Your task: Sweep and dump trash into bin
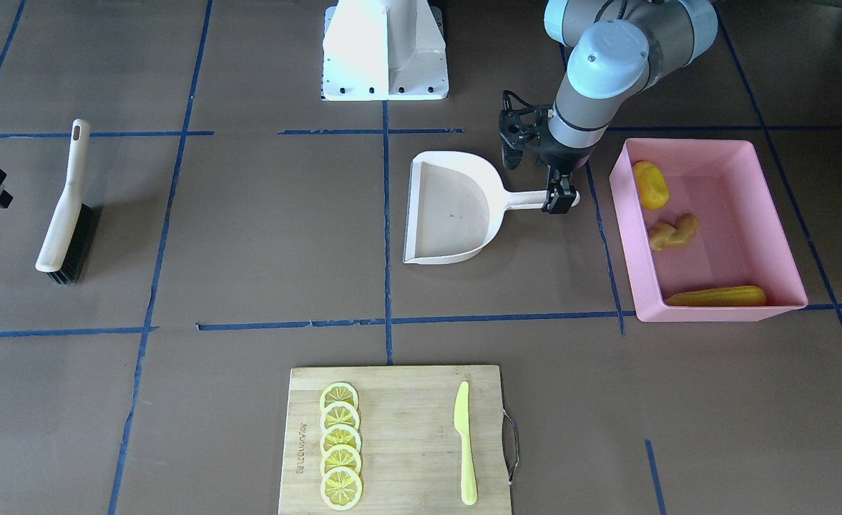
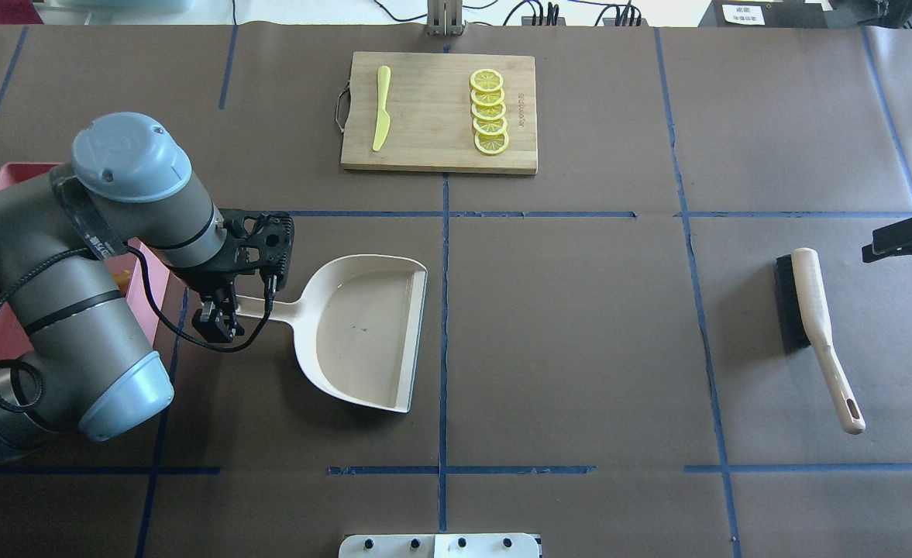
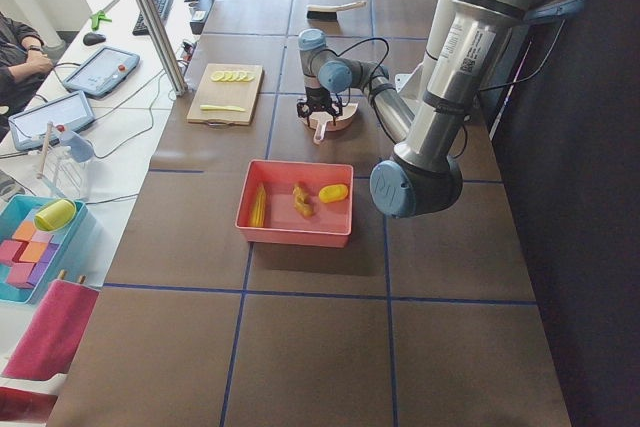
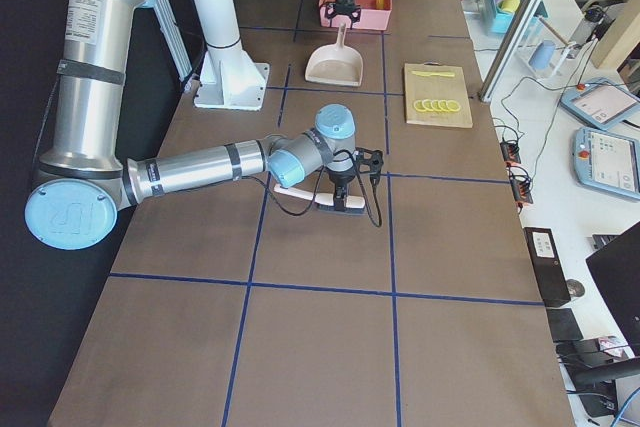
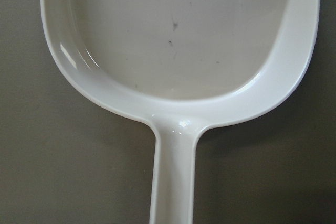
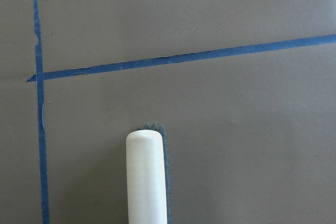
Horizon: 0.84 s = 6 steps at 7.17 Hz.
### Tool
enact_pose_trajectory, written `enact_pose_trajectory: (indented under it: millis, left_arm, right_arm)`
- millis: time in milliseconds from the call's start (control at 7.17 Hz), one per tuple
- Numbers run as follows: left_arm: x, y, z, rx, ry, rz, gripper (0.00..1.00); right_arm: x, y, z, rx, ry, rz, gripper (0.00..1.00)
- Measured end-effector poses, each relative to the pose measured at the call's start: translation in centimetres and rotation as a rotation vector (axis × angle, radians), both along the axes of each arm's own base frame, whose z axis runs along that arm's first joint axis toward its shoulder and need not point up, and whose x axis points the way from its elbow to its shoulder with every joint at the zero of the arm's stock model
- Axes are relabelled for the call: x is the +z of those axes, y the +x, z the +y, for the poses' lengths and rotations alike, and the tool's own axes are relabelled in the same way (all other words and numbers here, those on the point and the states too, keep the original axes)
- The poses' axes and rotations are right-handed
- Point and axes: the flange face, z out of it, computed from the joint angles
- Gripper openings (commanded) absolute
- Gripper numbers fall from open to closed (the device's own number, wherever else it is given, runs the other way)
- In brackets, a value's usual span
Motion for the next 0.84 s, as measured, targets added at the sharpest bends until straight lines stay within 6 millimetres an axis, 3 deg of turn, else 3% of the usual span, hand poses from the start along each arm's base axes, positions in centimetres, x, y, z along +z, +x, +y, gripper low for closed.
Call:
enact_pose_trajectory:
  millis: [418, 837]
  left_arm:
    - [1.0, -6.8, -4.5, -0.16, -0.037, -0.011, 1.0]
    - [3.8, -15.9, -9.7, -0.464, -0.232, -0.077, 1.0]
  right_arm:
    - [-0.2, 0.0, -0.1, 0.0, 0.004, -0.002, 1.0]
    - [-1.3, 0.8, -1.4, 0.024, 0.026, -0.01, 1.0]
